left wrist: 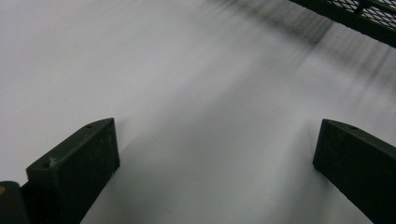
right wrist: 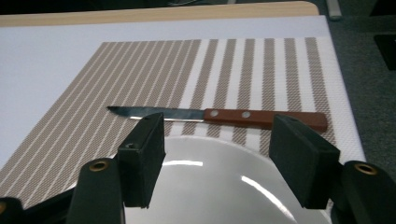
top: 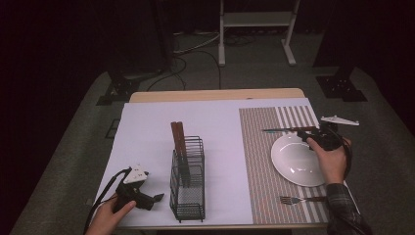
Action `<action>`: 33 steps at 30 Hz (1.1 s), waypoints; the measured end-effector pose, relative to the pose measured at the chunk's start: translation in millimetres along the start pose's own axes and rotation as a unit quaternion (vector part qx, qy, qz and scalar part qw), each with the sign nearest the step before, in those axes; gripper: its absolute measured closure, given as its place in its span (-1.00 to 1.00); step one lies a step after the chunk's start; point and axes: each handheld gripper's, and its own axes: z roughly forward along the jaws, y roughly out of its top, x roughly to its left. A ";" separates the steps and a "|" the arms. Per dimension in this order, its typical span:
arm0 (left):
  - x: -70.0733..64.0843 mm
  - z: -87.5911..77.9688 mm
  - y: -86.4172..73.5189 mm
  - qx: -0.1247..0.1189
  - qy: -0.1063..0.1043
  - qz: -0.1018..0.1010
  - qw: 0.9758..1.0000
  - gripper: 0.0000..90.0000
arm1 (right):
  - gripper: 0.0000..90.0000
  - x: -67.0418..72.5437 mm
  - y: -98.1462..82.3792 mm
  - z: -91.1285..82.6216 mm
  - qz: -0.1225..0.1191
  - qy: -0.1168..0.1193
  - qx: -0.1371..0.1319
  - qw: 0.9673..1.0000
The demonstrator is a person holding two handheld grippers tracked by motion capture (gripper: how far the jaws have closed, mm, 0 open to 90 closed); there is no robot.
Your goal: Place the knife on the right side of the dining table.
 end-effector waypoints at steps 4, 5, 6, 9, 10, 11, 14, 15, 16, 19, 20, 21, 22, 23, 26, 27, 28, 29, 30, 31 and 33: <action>0.1 0.0 0.0 0.000 0.000 0.000 1.000 -1.00 | -0.25 10.5 -4.5 -8.5 -0.013 0.011 0.000 1.000; 0.1 0.0 0.0 0.000 0.000 0.000 1.000 -1.00 | -0.25 13.4 -5.5 -10.4 -0.017 0.014 0.000 1.000; 0.1 0.0 0.0 0.000 0.000 0.000 1.000 -1.00 | -0.25 16.5 -6.5 -12.2 -0.022 0.018 -0.001 1.000; 0.1 0.0 0.0 0.000 0.000 0.000 1.000 -1.00 | -0.25 27.9 -9.1 -17.3 -0.035 0.031 -0.001 0.999; 0.1 0.0 0.0 0.000 0.000 0.000 1.000 -1.00 | -0.25 31.9 -10.0 -18.9 -0.041 0.036 -0.001 0.999; 0.1 0.0 0.0 0.000 0.000 0.000 1.000 -1.00 | -0.25 36.4 -10.7 -20.4 -0.046 0.040 -0.002 0.998; 0.0 0.0 0.0 0.000 0.000 0.000 1.000 -1.00 | -0.25 50.2 -13.6 -24.6 -0.059 0.059 -0.003 0.997; 0.0 0.0 0.0 0.000 0.000 0.000 1.000 -1.00 | -0.25 55.2 -14.7 -25.8 -0.064 0.064 -0.002 0.996; 0.0 0.0 0.0 0.000 0.000 0.000 1.000 -1.00 | -0.25 60.1 -16.0 -26.6 -0.070 0.070 -0.001 0.995; 0.0 0.0 0.0 0.000 0.000 0.000 1.000 -1.00 | -0.25 73.7 -19.7 -28.3 -0.087 0.084 0.001 0.993; 0.0 0.0 0.0 0.000 0.000 0.000 1.000 -1.00 | -0.25 78.1 -20.8 -28.6 -0.091 0.090 0.002 0.992; 0.0 0.0 0.0 0.000 0.000 0.000 1.000 -1.00 | -0.25 84.6 -22.6 -29.4 -0.098 0.097 0.004 0.990; 0.0 0.0 0.0 0.000 0.000 0.000 1.000 -1.00 | -0.25 89.0 -23.8 -29.9 -0.102 0.102 0.005 0.990; 0.0 0.0 0.0 0.000 0.000 0.000 1.000 -1.00 | -0.26 92.4 -24.7 -30.3 -0.104 0.107 0.006 0.989; 0.0 0.0 0.0 0.000 0.000 0.000 1.000 -1.00 | -0.26 105.1 -27.5 -30.8 -0.118 0.121 0.009 0.986; 0.0 0.0 0.0 0.000 0.000 0.000 1.000 -1.00 | -0.26 110.2 -28.5 -30.8 -0.123 0.126 0.012 0.984; 0.0 0.0 0.0 0.000 0.000 0.000 1.000 -1.00 | -0.26 113.2 -29.1 -30.5 -0.126 0.130 0.012 0.983; 0.0 0.0 0.0 0.000 0.000 0.000 1.000 -1.00 | -0.27 118.2 -30.2 -30.2 -0.131 0.135 0.015 0.982; 0.0 0.0 0.0 0.000 0.000 0.000 1.000 -1.00 | -0.27 122.1 -31.1 -29.9 -0.134 0.140 0.017 0.981; 0.0 0.0 0.0 0.000 0.000 0.000 1.000 -1.00 | -0.27 125.1 -32.0 -29.6 -0.137 0.143 0.017 0.980; 0.0 0.0 0.0 0.000 0.000 0.000 1.000 -1.00 | -0.28 132.9 -34.5 -28.9 -0.145 0.152 0.022 0.977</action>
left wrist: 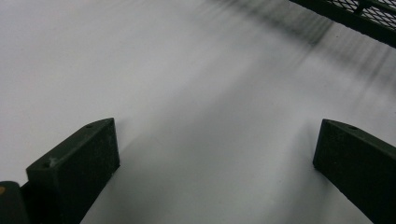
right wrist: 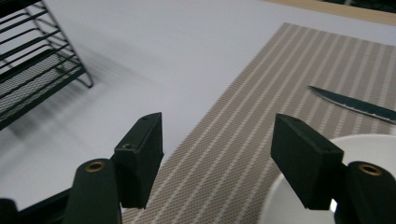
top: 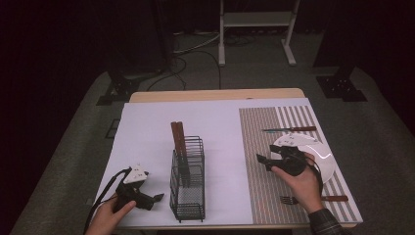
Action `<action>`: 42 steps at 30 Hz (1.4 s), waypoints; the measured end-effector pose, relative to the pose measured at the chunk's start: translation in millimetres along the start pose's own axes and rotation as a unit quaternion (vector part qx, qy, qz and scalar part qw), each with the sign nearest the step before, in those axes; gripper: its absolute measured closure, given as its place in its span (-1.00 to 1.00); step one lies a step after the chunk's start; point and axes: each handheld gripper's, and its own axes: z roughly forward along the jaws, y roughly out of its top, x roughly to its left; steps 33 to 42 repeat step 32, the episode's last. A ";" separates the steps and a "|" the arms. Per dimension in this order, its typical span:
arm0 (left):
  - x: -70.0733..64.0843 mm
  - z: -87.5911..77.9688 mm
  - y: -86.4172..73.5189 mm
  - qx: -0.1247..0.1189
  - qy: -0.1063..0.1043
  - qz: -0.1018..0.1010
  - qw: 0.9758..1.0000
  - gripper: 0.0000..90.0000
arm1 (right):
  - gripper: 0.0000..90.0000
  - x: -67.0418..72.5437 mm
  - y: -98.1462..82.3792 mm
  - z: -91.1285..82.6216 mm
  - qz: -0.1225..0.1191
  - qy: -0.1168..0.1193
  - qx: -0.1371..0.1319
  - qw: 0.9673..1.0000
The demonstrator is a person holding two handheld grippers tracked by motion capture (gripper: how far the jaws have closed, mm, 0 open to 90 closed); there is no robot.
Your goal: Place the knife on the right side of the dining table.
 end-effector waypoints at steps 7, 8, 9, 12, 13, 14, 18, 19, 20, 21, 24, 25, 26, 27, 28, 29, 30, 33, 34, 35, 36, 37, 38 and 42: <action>0.0 0.1 0.0 -0.001 0.001 0.000 1.000 -1.00 | -0.35 26.2 -2.5 12.3 -0.024 0.034 0.015 0.999; 0.0 0.1 0.0 -0.001 0.000 0.000 1.000 -1.00 | -0.36 29.8 -3.1 14.0 -0.026 0.038 0.018 0.999; 0.0 0.1 0.0 -0.001 0.000 0.000 1.000 -1.00 | -0.38 33.4 -3.7 15.9 -0.031 0.043 0.021 0.998; 0.0 0.2 0.0 -0.001 0.000 0.000 1.000 -1.00 | -0.40 44.4 -6.1 22.2 -0.039 0.057 0.033 0.997; 0.0 0.2 0.0 -0.001 0.000 0.000 1.000 -1.00 | -0.41 46.8 -6.8 23.7 -0.043 0.060 0.035 0.997; 0.0 0.2 0.0 -0.001 0.000 0.000 1.000 -1.00 | -0.42 50.1 -7.7 25.8 -0.045 0.064 0.038 0.996; 0.0 0.2 0.0 -0.001 0.000 0.000 1.000 -1.00 | -0.42 64.1 -11.6 33.9 -0.061 0.079 0.052 0.994; 0.0 0.2 0.0 -0.001 0.000 0.000 1.000 -1.00 | -0.42 67.7 -12.8 36.4 -0.064 0.083 0.056 0.993; 0.0 0.2 0.0 -0.001 0.000 0.000 1.000 -1.00 | -0.43 71.6 -13.9 38.6 -0.069 0.086 0.061 0.992; 0.0 0.2 0.0 -0.001 0.000 0.000 1.000 -1.00 | -0.43 75.4 -15.0 40.9 -0.075 0.089 0.063 0.991; 0.0 0.2 0.0 -0.001 0.000 0.000 1.000 -1.00 | -0.44 87.4 -18.3 47.4 -0.101 0.100 0.073 0.987; 0.0 0.2 0.0 -0.001 0.000 0.000 1.000 -1.00 | -0.44 90.7 -19.1 48.5 -0.104 0.102 0.076 0.986; 0.0 0.2 0.0 -0.001 0.000 0.000 1.000 -1.00 | -0.44 95.3 -20.7 51.0 -0.113 0.105 0.079 0.985; 0.0 0.2 0.0 -0.001 0.000 0.000 1.000 -1.00 | -0.45 98.5 -22.0 52.9 -0.120 0.107 0.083 0.983; 0.0 0.2 0.0 -0.001 0.000 0.000 1.000 -1.00 | -0.45 100.6 -23.0 54.3 -0.125 0.108 0.086 0.983; 0.0 0.1 0.0 -0.001 0.000 0.000 1.000 -1.00 | -0.45 103.1 -24.1 55.9 -0.129 0.110 0.089 0.981; 0.0 0.2 0.0 -0.001 0.000 0.000 1.000 -1.00 | -0.45 105.0 -25.1 57.3 -0.134 0.111 0.092 0.980; 0.0 0.1 0.1 -0.001 0.000 0.000 1.000 -1.00 | -0.46 107.5 -26.2 59.0 -0.139 0.111 0.095 0.980; 0.0 0.1 0.1 -0.001 0.000 0.000 1.000 -1.00 | -0.46 107.5 -26.2 59.0 -0.139 0.111 0.095 0.980; 0.0 0.1 0.1 -0.001 0.000 0.000 1.000 -1.00 | -0.46 107.5 -26.2 59.0 -0.139 0.111 0.095 0.980; 0.0 0.1 0.1 -0.001 0.000 0.000 1.000 -1.00 | -0.46 107.5 -26.2 59.0 -0.139 0.111 0.095 0.980; 0.0 0.1 0.1 -0.001 0.000 0.000 1.000 -1.00 | -0.46 107.5 -26.2 59.0 -0.139 0.111 0.095 0.980; 0.0 0.1 0.1 -0.001 0.000 0.000 1.000 -1.00 | -0.46 107.5 -26.2 59.0 -0.139 0.111 0.095 0.980; 0.0 0.1 0.1 -0.001 0.000 0.000 1.000 -1.00 | -0.46 107.5 -26.2 59.0 -0.139 0.111 0.095 0.980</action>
